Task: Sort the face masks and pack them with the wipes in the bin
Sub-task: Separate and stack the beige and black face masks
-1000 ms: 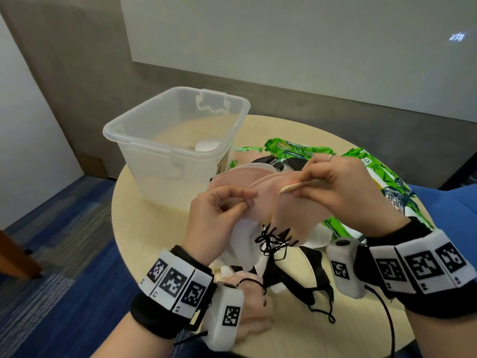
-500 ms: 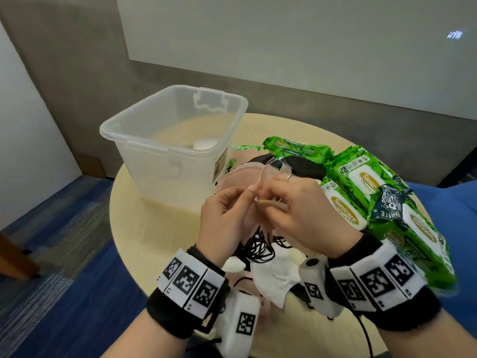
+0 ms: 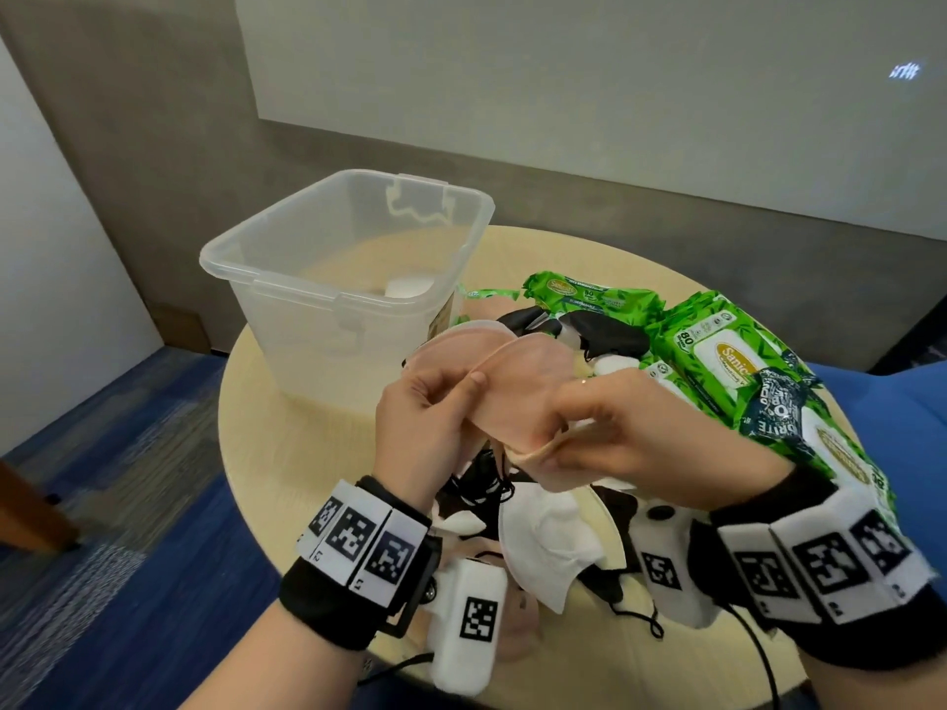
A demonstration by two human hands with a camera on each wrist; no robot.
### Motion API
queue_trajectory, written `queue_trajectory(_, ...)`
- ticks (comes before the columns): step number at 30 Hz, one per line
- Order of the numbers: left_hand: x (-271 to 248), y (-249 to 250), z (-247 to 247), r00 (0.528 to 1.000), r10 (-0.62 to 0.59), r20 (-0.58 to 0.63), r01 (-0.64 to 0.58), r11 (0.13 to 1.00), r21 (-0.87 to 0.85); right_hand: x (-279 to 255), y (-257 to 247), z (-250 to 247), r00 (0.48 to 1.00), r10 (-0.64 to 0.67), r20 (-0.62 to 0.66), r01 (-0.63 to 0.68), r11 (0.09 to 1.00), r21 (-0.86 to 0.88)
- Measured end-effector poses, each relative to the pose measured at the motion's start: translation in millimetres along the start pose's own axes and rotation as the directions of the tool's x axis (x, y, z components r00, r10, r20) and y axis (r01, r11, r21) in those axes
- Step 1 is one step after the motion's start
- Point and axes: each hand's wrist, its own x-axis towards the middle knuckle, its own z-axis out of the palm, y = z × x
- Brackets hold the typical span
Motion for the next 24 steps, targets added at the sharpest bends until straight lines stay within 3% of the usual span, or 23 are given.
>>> queue_trajectory(5,-5,7,4,0.99,0.009,0.143,-0.008,1.0,-0.005,3,-1,-23,0.993,0.085,-0.084,-0.087,0.996,-0.03)
queue_trajectory(8,-10,10,9,0.975,0.036,0.218,-0.039,0.999,0.01,10,-5,-21,0.99,0.139,-0.029,-0.141,0.987,-0.073)
queue_trajectory(12,-8,9,7,0.97,0.127,0.208,-0.15,0.984,0.099,12,-11,-23,0.992,0.127,0.009,-0.126,0.99,-0.058)
queue_trajectory(20,-13,19,7,0.927,0.213,0.307,-0.251,0.964,0.09,20,1,-7,0.981,0.106,-0.162,-0.13,0.981,-0.143)
queue_trajectory(24,-14,19,6,0.914,0.216,0.342,-0.254,0.964,0.072,19,5,-1,0.946,0.109,-0.304,-0.17,0.969,-0.179)
